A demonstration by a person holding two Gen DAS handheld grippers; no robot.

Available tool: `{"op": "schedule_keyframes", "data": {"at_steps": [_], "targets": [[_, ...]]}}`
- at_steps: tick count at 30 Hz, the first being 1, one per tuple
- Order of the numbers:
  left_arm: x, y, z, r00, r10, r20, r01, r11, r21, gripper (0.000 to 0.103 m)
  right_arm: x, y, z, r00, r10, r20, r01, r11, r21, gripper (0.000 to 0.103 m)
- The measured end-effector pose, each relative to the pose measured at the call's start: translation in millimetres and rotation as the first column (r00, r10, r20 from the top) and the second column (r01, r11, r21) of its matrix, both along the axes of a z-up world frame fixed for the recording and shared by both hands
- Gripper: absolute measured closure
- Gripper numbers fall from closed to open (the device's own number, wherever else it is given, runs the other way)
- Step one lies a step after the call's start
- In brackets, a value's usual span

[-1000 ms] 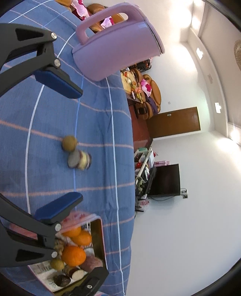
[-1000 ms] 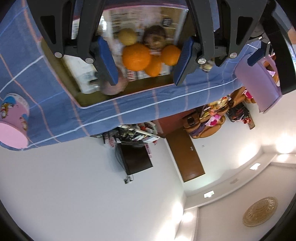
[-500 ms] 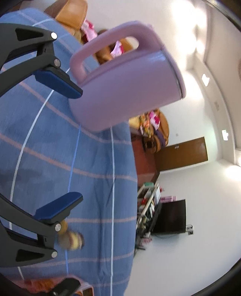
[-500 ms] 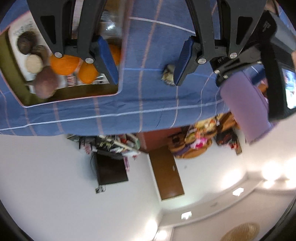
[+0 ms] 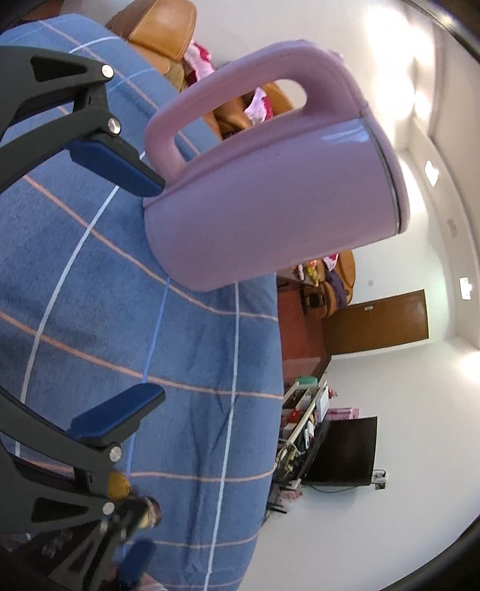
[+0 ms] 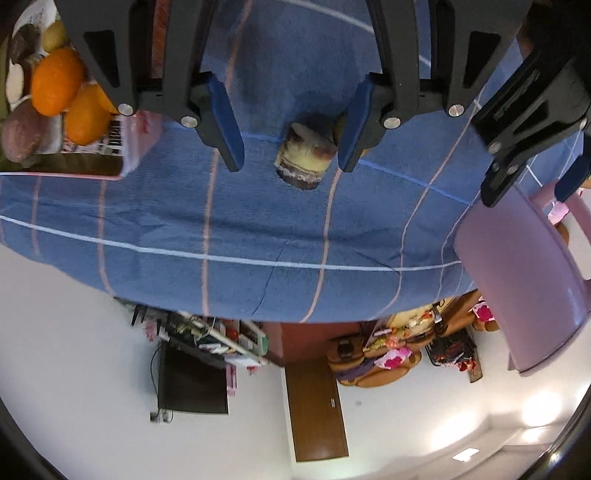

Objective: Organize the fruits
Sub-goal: 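Reach the open right tool to the small labelled jar on the bedspread, then close the right tool on the small jar and lift it while the left tool grasps the brown kiwi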

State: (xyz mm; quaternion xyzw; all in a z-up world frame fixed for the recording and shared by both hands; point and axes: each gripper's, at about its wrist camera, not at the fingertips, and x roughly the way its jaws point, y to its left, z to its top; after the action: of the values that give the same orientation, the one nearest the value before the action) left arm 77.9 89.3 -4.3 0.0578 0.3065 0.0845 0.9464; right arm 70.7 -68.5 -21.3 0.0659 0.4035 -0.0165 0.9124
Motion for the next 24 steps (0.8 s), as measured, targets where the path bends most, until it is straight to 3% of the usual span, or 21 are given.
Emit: {"op": "schedule_keyframes", "data": {"at_steps": [7, 12, 14, 16, 21, 24], "targets": [[3.0, 3.5, -0.8, 0.999, -0.013, -0.031, 0.011, 0.997, -0.079, 0.000, 21.1, -9.9, -11.8, 0.998, -0.004, -0.057, 0.015, 0.984, 0.179, 0.048], [2.8, 3.4, -0.6, 1.000, -0.011, -0.030, 0.008, 0.997, -0.080, 0.000, 15.2, -0.5, -10.3, 0.997, 0.042, -0.061, -0.034, 0.990, 0.134, 0.051], [2.6, 3.5, -0.6, 1.000, -0.010, -0.029, 0.007, 0.997, -0.083, 0.000, 10.8, -3.1, -10.8, 0.996, 0.049, -0.080, -0.034, 0.984, 0.177, 0.059], [2.7, 4.0, -0.4, 1.000, -0.009, -0.029, 0.007, 0.996, -0.089, 0.000, 6.2, -6.5, -10.9, 0.995, 0.044, -0.090, -0.025, 0.979, 0.203, 0.059], [0.9, 2.1, 0.4, 0.999, -0.031, -0.032, 0.028, 0.995, -0.094, 0.000, -0.1, -7.2, -9.2, 0.997, 0.039, -0.068, -0.024, 0.979, 0.205, 0.060], [-1.3, -1.2, 3.3, 0.999, -0.051, -0.017, 0.050, 0.994, -0.097, 0.000, -18.9, -16.4, 9.6, 0.999, 0.032, 0.041, -0.042, 0.967, 0.251, 0.060]]}}
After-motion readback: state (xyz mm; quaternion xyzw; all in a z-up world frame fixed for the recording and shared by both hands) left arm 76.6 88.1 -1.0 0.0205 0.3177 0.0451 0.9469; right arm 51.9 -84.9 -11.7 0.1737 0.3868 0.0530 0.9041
